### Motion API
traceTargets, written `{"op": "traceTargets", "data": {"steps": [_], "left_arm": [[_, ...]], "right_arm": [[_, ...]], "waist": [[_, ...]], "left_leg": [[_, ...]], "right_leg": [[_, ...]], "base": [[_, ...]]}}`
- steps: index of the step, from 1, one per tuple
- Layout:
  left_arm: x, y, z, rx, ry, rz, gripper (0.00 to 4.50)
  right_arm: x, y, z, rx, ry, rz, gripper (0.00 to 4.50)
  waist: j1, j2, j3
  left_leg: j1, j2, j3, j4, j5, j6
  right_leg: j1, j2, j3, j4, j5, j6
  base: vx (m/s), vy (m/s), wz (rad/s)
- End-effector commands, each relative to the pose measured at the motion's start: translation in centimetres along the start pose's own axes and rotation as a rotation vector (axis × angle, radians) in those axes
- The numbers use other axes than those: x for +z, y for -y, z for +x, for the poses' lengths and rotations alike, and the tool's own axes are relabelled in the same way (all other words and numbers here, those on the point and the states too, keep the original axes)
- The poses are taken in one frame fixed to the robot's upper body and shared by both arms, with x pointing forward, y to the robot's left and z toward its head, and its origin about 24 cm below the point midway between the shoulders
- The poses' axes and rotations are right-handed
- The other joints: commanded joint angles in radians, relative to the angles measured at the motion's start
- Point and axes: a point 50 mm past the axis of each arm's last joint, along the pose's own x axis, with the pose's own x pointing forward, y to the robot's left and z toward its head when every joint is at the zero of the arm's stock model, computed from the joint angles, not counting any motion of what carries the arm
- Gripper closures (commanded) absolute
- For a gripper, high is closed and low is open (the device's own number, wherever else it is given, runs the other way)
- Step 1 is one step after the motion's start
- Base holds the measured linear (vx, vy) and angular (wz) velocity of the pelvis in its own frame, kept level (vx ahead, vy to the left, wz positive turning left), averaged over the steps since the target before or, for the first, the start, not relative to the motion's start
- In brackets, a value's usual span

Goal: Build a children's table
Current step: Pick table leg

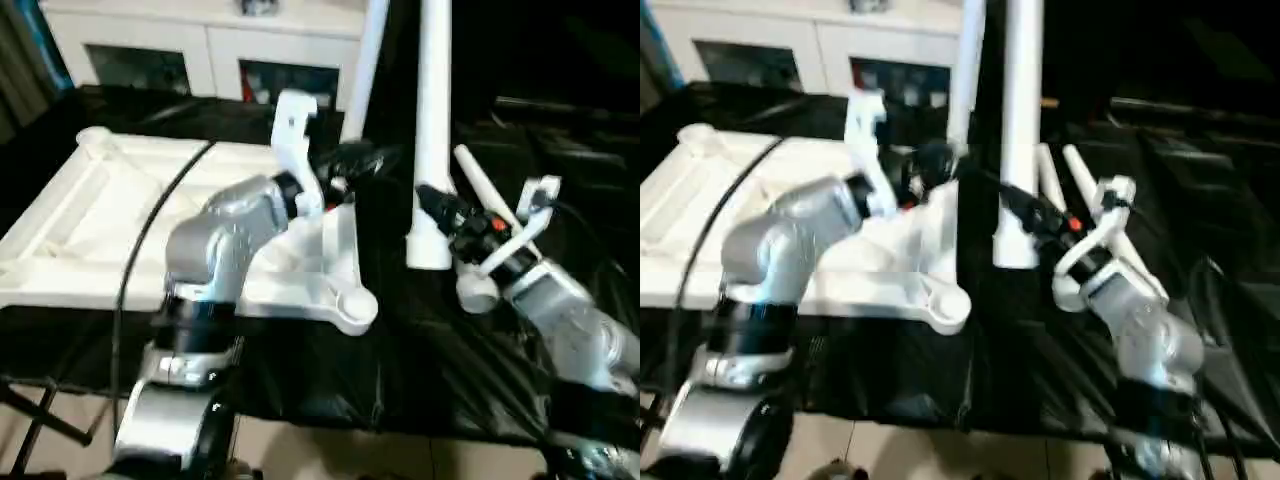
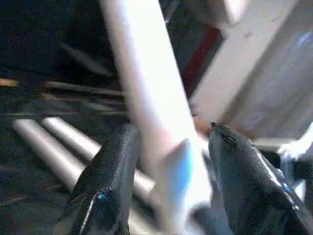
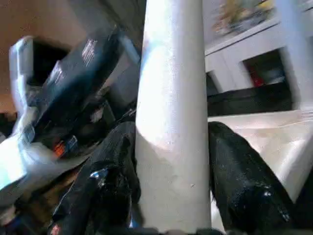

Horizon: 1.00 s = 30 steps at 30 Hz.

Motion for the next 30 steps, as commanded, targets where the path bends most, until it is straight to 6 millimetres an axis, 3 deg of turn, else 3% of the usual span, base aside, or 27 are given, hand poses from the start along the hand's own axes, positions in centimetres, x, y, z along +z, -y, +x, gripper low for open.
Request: {"op": "traceTargets", "data": {"steps": [1, 3, 6, 10, 11, 13, 14, 16, 22, 30], "left_arm": [[-0.2, 0.5, 0.6, -0.018, -0.028, -0.02, 1.94], [-0.4, 1.0, 0.7, -0.046, -0.025, -0.053, 1.94], [-0.4, 1.5, 0.7, -0.083, -0.022, -0.083, 1.94], [-0.5, 1.8, 0.6, -0.08, -0.034, -0.088, 1.94], [-0.6, 1.7, 0.5, -0.067, -0.042, -0.09, 2.12], [-0.6, 1.6, 0.4, -0.053, -0.045, -0.09, 2.29], [-0.7, 1.1, 0.5, 0.03, -0.054, -0.087, 2.29], [-0.8, 0.8, 0.5, 0.073, -0.055, -0.084, 2.42], [-0.4, -0.7, 0.5, 0.248, -0.017, -0.008, 2.63], [0.3, -0.6, 0.0, 0.233, 0.014, -0.001, 2.64]], "right_arm": [[-0.4, -0.9, 0.2, 0.06, -0.052, -0.005, 2.64], [-1.1, -1.1, 0.4, 0.064, -0.102, -0.029, 2.64], [-1.6, -1.3, 0.6, 0.066, -0.134, -0.046, 2.64], [-1.9, -1.6, 0.7, 0.071, -0.167, -0.07, 2.64], [-2.1, -1.8, 0.9, 0.074, -0.182, -0.088, 2.64], [-2.1, -1.9, 1.0, 0.076, -0.19, -0.1, 2.64], [-2.2, -2.3, 1.5, 0.078, -0.202, -0.132, 2.64], [-2.2, -2.4, 1.7, 0.077, -0.205, -0.144, 2.64], [-2.0, -2.6, 2.7, 0.061, -0.216, -0.194, 2.65], [-2.2, -2.2, 2.8, 0.04, -0.261, -0.203, 2.65]], "waist": [[0.005, -0.003, -0.07], [0.004, 0.001, -0.073], [0.003, -0.004, -0.073], [0.004, -0.001, -0.073], [0.004, -0.007, -0.073], [0.004, -0.004, -0.072], [0.004, -0.01, -0.073], [0.004, -0.006, -0.071], [0.005, -0.013, -0.071], [0.005, -0.003, -0.072]], "left_leg": [[0.008, 0.025, -0.019, -0.065, -0.202, 0.023], [0.008, 0.028, -0.021, -0.066, -0.187, 0.019], [0.007, 0.027, -0.019, -0.065, -0.175, 0.023], [0.007, 0.03, -0.02, -0.066, -0.161, 0.026], [0.006, 0.03, -0.019, -0.066, -0.154, 0.028], [0.006, 0.03, -0.019, -0.065, -0.147, 0.029], [0.005, 0.03, -0.018, -0.064, -0.144, 0.029], [0.006, 0.03, -0.018, -0.064, -0.15, 0.028], [0.004, 0.029, -0.02, -0.067, -0.149, 0.022], [0.005, 0.028, -0.019, -0.064, -0.14, 0.026]], "right_leg": [[0.052, -0.058, 0.038, -0.098, -0.307, -0.147], [0.053, -0.058, 0.037, -0.097, -0.289, -0.143], [0.052, -0.059, 0.038, -0.096, -0.261, -0.155], [0.051, -0.059, 0.039, -0.093, -0.237, -0.157], [0.052, -0.059, 0.039, -0.091, -0.228, -0.159], [0.051, -0.06, 0.04, -0.091, -0.224, -0.159], [0.053, -0.059, 0.04, -0.09, -0.222, -0.157], [0.052, -0.06, 0.04, -0.093, -0.236, -0.152], [0.05, -0.059, 0.04, -0.095, -0.267, -0.118], [0.051, -0.06, 0.041, -0.091, -0.222, -0.138]], "base": [[0.0, 0.0, 0.0], [0.0, 0.0, 0.0], [0.0, 0.0, 0.0], [0.0, 0.0, 0.0], [0.0, 0.0, 0.0], [0.0, 0.0, 0.0], [0.0, 0.0, 0.0], [0.0, 0.0, 0.0], [0.0, 0.0, 0.0], [0.0, 0.0, 0.0]]}}
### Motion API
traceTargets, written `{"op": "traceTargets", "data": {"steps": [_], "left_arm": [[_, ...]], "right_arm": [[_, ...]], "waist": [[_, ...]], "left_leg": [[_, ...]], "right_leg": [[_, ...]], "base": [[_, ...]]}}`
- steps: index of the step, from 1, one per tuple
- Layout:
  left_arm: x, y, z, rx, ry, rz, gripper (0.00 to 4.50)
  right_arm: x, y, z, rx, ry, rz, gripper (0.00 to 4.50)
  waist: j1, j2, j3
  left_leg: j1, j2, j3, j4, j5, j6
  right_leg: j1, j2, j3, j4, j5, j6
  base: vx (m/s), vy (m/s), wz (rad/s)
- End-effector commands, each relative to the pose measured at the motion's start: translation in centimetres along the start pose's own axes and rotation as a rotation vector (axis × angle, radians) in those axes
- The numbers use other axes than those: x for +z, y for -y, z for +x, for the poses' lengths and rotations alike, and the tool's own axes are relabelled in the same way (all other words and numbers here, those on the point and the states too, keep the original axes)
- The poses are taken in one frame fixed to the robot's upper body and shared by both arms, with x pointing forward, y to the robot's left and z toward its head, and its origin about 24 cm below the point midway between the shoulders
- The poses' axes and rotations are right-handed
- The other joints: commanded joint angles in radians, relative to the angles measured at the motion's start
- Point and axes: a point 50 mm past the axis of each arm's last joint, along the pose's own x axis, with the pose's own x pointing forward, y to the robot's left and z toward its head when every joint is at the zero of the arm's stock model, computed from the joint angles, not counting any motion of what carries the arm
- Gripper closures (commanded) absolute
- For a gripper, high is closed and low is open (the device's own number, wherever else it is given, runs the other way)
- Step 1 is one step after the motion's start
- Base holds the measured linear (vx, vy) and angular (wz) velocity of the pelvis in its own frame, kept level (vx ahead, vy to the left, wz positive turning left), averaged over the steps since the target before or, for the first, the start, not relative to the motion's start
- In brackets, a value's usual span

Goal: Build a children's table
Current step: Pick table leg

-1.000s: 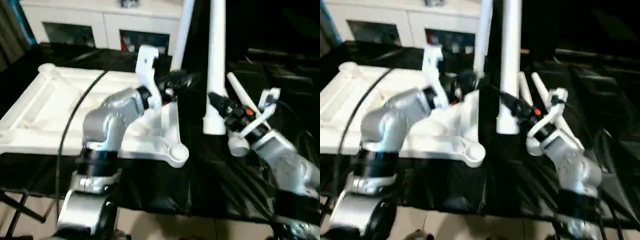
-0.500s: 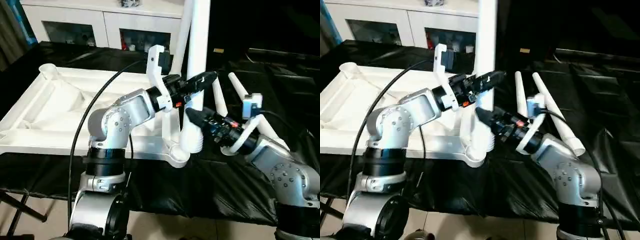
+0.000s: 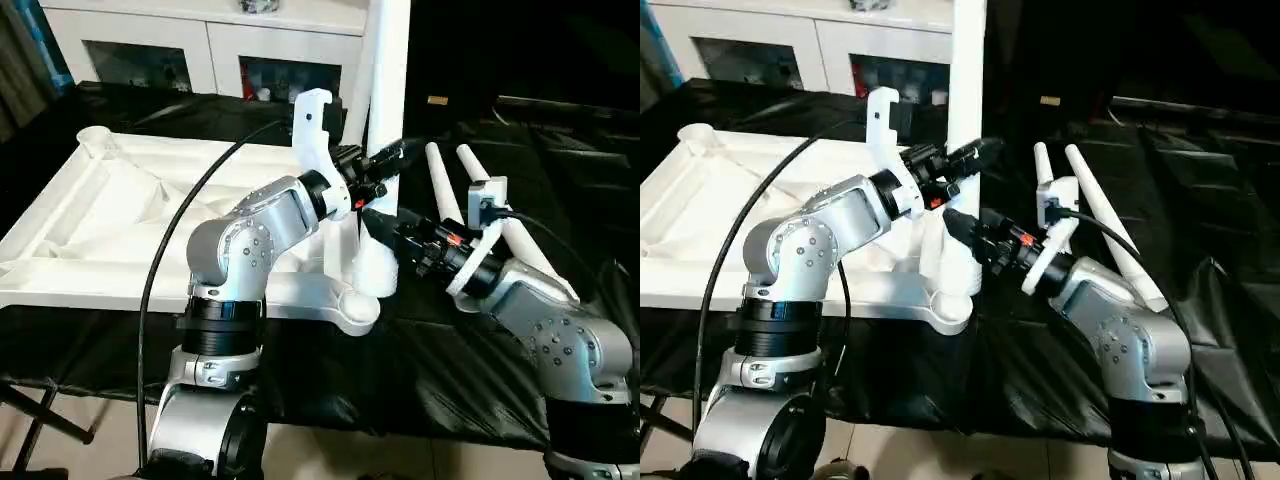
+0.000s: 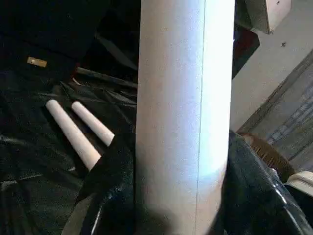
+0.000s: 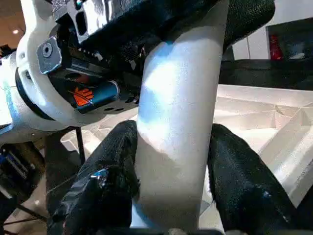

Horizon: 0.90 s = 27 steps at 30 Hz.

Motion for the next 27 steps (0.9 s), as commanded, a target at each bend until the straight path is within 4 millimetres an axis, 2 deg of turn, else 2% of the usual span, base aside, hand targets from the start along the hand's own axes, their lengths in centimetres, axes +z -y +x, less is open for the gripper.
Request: {"op": "traceTargets", "data": {"steps": [1, 2, 4, 8, 9, 10, 11, 16, 22, 27], "left_arm": [[0.8, -0.2, 0.0, 0.041, 0.023, 0.022, 2.64], [0.9, 0.1, -0.1, -0.018, 0.034, 0.013, 2.64], [1.0, 0.5, -0.2, -0.085, 0.034, 0.0, 2.64], [1.0, 0.9, -0.3, -0.151, 0.026, -0.009, 2.64], [1.1, 1.5, -0.6, -0.245, 0.009, -0.017, 2.64], [1.1, 1.5, -0.6, -0.245, 0.009, -0.017, 2.64], [1.1, 2.1, -0.8, -0.323, -0.004, -0.028, 2.64], [1.0, 2.7, -1.1, -0.405, -0.026, -0.046, 2.64], [0.2, 3.6, -1.3, -0.496, -0.086, -0.034, 2.64], [-0.1, 3.7, -1.3, -0.512, -0.11, -0.04, 2.64]], "right_arm": [[-0.2, -0.4, 0.3, 0.027, -0.049, -0.02, 2.3], [0.2, 0.0, -0.2, 0.047, -0.057, -0.002, 1.95], [0.4, 0.0, -0.8, 0.102, -0.086, 0.004, 1.92], [0.5, 0.1, -1.5, 0.173, -0.136, 0.01, 1.59], [0.5, 0.1, -2.1, 0.253, -0.194, 0.024, 1.59], [0.5, 0.1, -2.1, 0.253, -0.194, 0.024, 1.51], [0.6, 0.0, -2.5, 0.315, -0.229, 0.046, 1.51], [1.2, -0.1, -2.7, 0.388, -0.248, 0.071, 1.48], [2.0, -0.1, -2.6, 0.455, -0.244, 0.109, 1.48], [2.0, -0.3, -2.6, 0.517, -0.293, 0.105, 1.48]], "waist": [[0.004, -0.008, -0.073], [0.004, -0.006, -0.074], [0.008, -0.008, -0.074], [0.009, -0.009, -0.075], [0.009, -0.007, -0.075], [0.01, -0.009, -0.075], [0.012, -0.008, -0.074], [0.014, -0.011, -0.075], [0.015, -0.011, -0.074], [0.02, -0.013, -0.077]], "left_leg": [[0.012, 0.028, -0.017, -0.062, -0.143, 0.023], [0.011, 0.027, -0.017, -0.062, -0.139, 0.023], [0.012, 0.026, -0.016, -0.06, -0.138, 0.03], [0.01, 0.028, -0.016, -0.059, -0.13, 0.04], [0.012, 0.029, -0.016, -0.058, -0.131, 0.042], [0.011, 0.028, -0.016, -0.057, -0.131, 0.042], [0.011, 0.029, -0.016, -0.057, -0.131, 0.045], [0.011, 0.03, -0.015, -0.055, -0.123, 0.053], [0.013, 0.031, -0.015, -0.055, -0.131, 0.043], [0.012, 0.031, -0.014, -0.052, -0.112, 0.044]], "right_leg": [[0.052, -0.059, 0.042, -0.081, -0.224, -0.144], [0.053, -0.059, 0.042, -0.08, -0.214, -0.147], [0.056, -0.057, 0.042, -0.079, -0.207, -0.149], [0.057, -0.06, 0.042, -0.077, -0.193, -0.165], [0.057, -0.059, 0.041, -0.077, -0.193, -0.171], [0.059, -0.059, 0.041, -0.075, -0.192, -0.176], [0.058, -0.06, 0.042, -0.076, -0.191, -0.183], [0.058, -0.061, 0.041, -0.072, -0.185, -0.203], [0.056, -0.062, 0.042, -0.076, -0.229, -0.19], [0.059, -0.06, 0.042, -0.071, -0.187, -0.195]], "base": [[0.0, 0.0, 0.0], [0.0, 0.0, 0.0], [0.0, 0.0, 0.0], [0.0, 0.0, 0.0], [0.0, 0.0, 0.0], [0.0, 0.0, 0.0], [0.0, 0.0, 0.0], [0.0, 0.0, 0.0], [0.0, 0.0, 0.0], [0.0, 0.0, 0.0]]}}
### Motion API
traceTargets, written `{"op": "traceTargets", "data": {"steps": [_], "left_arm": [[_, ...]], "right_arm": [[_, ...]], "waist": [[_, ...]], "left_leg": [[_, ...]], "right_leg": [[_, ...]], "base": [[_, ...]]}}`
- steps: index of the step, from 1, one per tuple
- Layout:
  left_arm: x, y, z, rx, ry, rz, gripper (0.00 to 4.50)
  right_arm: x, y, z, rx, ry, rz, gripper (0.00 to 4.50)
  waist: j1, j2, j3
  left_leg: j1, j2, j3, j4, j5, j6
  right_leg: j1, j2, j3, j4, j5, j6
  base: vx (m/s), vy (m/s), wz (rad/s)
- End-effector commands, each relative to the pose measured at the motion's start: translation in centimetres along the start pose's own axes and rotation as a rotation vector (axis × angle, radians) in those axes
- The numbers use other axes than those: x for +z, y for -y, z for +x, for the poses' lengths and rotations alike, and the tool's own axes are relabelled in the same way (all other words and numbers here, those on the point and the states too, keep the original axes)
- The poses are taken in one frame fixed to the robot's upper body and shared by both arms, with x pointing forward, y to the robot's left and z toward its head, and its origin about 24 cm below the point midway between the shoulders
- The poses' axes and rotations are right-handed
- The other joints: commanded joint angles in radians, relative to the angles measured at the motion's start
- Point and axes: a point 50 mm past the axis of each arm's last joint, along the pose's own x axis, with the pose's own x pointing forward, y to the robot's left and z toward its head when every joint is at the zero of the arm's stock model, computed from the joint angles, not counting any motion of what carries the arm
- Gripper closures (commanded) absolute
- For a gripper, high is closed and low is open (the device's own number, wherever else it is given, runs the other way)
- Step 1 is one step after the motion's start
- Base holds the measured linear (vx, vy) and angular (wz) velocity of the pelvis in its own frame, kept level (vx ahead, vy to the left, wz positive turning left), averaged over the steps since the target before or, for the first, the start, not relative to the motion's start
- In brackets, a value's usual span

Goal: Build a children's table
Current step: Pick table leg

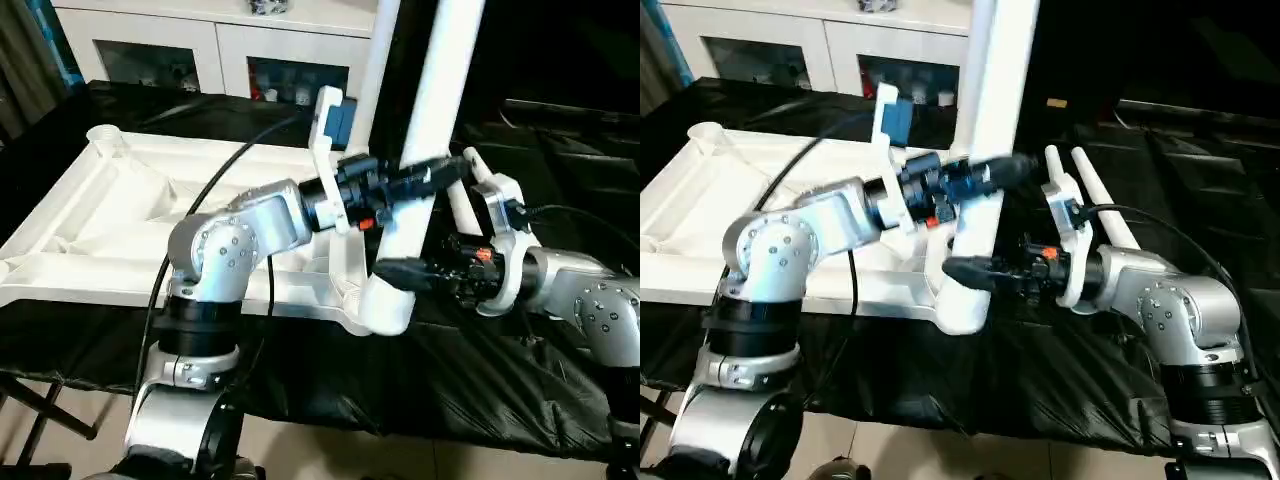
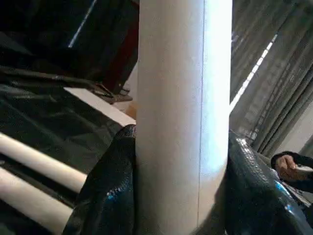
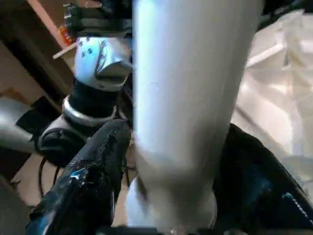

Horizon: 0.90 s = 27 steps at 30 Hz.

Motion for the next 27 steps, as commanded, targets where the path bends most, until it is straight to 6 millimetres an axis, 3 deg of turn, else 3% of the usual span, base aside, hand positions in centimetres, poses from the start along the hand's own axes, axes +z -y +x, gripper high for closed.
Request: {"op": "traceTargets", "data": {"steps": [1, 5, 6, 8, 17, 25, 26, 27], "left_arm": [[0.2, 0.7, 0.5, -0.044, -0.012, 0.014, 2.64], [0.3, 0.7, 0.5, -0.052, -0.012, 0.015, 2.64], [0.4, 0.8, 0.5, -0.055, -0.012, 0.015, 2.64], [0.3, 0.9, 0.5, -0.065, -0.016, 0.015, 2.64], [0.3, 0.9, 0.4, -0.066, -0.016, 0.013, 2.64], [0.4, 0.9, 0.5, -0.067, -0.014, 0.013, 2.64], [0.4, 0.8, 0.5, -0.067, -0.016, 0.014, 2.64], [0.4, 0.8, 0.5, -0.068, -0.017, 0.015, 2.64]], "right_arm": [[0.7, -0.2, 0.1, 0.028, -0.025, -0.022, 1.48], [0.6, -0.1, 0.1, 0.034, -0.036, -0.018, 1.48], [0.6, -0.1, 0.1, 0.036, -0.036, -0.017, 1.79], [0.6, 0.0, 0.3, 0.044, -0.037, -0.014, 1.79], [0.4, 0.2, 0.8, 0.073, -0.057, -0.004, 2.57], [0.1, 0.4, 1.1, 0.072, -0.049, -0.002, 2.61], [0.1, 0.5, 1.1, 0.071, -0.047, 0.0, 1.92], [0.1, 0.5, 1.1, 0.071, -0.046, 0.002, 1.92]], "waist": [[0.003, -0.012, -0.078], [0.004, -0.014, -0.076], [0.005, -0.014, -0.077], [0.005, -0.014, -0.078], [0.006, -0.017, -0.078], [0.006, -0.014, -0.079], [0.006, -0.013, -0.079], [0.006, -0.013, -0.079]], "left_leg": [[0.013, 0.031, -0.015, -0.055, -0.11, 0.044], [0.013, 0.031, -0.014, -0.055, -0.108, 0.046], [0.013, 0.031, -0.014, -0.055, -0.107, 0.045], [0.013, 0.031, -0.014, -0.054, -0.105, 0.044], [0.012, 0.03, -0.014, -0.054, -0.1, 0.045], [0.013, 0.03, -0.014, -0.053, -0.104, 0.043], [0.013, 0.03, -0.014, -0.053, -0.104, 0.042], [0.013, 0.031, -0.015, -0.053, -0.103, 0.041]], "right_leg": [[0.059, -0.06, 0.042, -0.071, -0.186, -0.194], [0.057, -0.061, 0.042, -0.072, -0.196, -0.196], [0.057, -0.06, 0.041, -0.071, -0.197, -0.196], [0.058, -0.061, 0.041, -0.07, -0.194, -0.196], [0.058, -0.061, 0.041, -0.069, -0.196, -0.194], [0.057, -0.06, 0.041, -0.069, -0.19, -0.199], [0.057, -0.06, 0.041, -0.069, -0.19, -0.199], [0.058, -0.06, 0.041, -0.068, -0.188, -0.199]], "base": [[0.0, 0.0, 0.0], [0.0, 0.0, 0.0], [0.0, 0.0, 0.0], [0.0, 0.0, 0.0], [0.0, 0.0, 0.0], [0.0, 0.0, 0.0], [0.0, 0.0, 0.0], [0.0, 0.0, 0.0]]}}
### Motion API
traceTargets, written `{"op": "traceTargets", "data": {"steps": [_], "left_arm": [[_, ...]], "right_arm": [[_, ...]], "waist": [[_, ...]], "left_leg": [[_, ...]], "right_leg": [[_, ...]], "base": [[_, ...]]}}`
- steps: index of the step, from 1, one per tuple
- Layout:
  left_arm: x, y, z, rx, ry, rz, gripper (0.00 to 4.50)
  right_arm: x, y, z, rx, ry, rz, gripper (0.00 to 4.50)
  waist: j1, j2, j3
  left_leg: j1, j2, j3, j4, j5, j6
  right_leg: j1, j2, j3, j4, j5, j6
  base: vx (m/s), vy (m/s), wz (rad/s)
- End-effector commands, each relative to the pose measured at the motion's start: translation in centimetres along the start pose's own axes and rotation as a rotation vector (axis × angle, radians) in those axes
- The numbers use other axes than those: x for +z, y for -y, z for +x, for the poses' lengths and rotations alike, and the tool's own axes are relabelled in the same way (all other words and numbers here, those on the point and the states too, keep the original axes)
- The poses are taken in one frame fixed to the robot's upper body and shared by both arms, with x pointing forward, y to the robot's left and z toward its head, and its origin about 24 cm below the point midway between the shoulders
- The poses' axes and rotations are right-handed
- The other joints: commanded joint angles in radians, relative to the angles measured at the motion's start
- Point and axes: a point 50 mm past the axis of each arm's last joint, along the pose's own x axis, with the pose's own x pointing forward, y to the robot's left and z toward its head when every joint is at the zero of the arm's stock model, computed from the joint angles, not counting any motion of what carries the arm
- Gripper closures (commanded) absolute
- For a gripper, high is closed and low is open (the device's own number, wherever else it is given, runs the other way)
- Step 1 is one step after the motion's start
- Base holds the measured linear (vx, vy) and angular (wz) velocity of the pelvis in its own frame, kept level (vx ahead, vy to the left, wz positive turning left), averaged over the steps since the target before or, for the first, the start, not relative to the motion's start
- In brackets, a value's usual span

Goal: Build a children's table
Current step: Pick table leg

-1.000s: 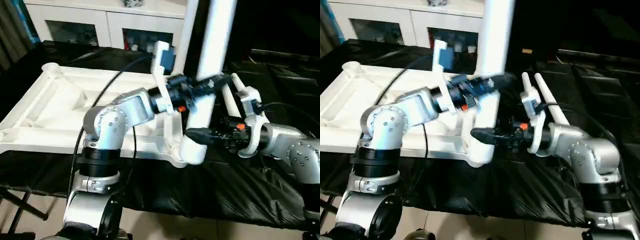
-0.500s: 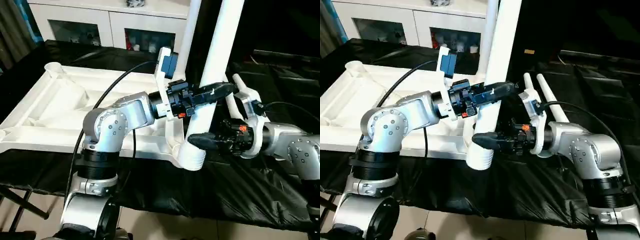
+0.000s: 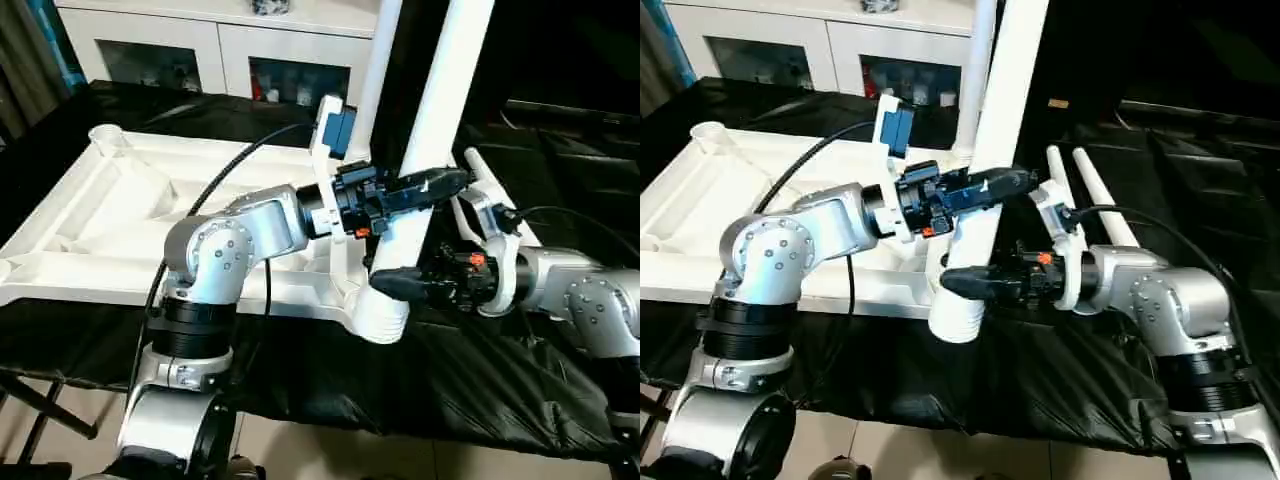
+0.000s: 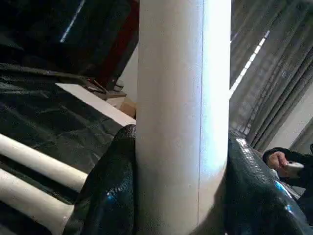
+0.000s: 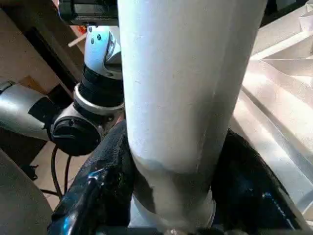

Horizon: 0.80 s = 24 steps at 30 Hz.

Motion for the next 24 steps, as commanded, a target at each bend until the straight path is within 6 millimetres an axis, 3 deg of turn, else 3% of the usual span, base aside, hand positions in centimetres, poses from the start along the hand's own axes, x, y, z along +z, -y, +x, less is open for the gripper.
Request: {"op": "traceTargets", "data": {"steps": [1, 9, 11, 15, 24], "left_arm": [[0.46, 0.61, 0.62, -0.033, 0.0, 0.025, 2.64], [0.37, 0.73, 0.55, -0.043, -0.009, 0.025, 2.64], [0.37, 0.74, 0.52, -0.045, -0.011, 0.026, 2.64], [0.32, 0.83, 0.46, -0.053, -0.016, 0.029, 2.64], [0.43, 0.65, 0.53, -0.031, -0.016, 0.037, 2.64]], "right_arm": [[0.32, 0.01, 0.34, 0.018, -0.012, -0.01, 1.85], [0.3, -0.07, 0.38, 0.035, -0.008, -0.004, 1.79], [0.29, -0.12, 0.4, 0.041, -0.008, 0.0, 2.16], [0.34, -0.1, 0.43, 0.046, -0.002, 0.004, 2.47], [0.34, -0.01, 0.58, 0.043, 0.025, 0.006, 2.6]], "waist": [[0.002, -0.012, -0.079], [0.003, -0.014, -0.079], [0.003, -0.014, -0.079], [0.003, -0.014, -0.079], [0.003, -0.012, -0.08]], "left_leg": [[0.013, 0.03, -0.014, -0.055, -0.105, 0.041], [0.013, 0.03, -0.014, -0.055, -0.104, 0.041], [0.012, 0.03, -0.014, -0.054, -0.103, 0.042], [0.012, 0.03, -0.015, -0.054, -0.101, 0.041], [0.013, 0.03, -0.015, -0.054, -0.105, 0.037]], "right_leg": [[0.057, -0.059, 0.041, -0.07, -0.186, -0.199], [0.059, -0.06, 0.041, -0.068, -0.179, -0.204], [0.059, -0.06, 0.041, -0.068, -0.18, -0.201], [0.059, -0.06, 0.041, -0.068, -0.178, -0.203], [0.058, -0.06, 0.041, -0.067, -0.18, -0.203]], "base": [[0.0, 0.0, 0.0], [0.0, 0.0, 0.0], [0.0, 0.0, 0.0], [0.0, 0.0, 0.0], [0.0, 0.0, 0.0]]}}
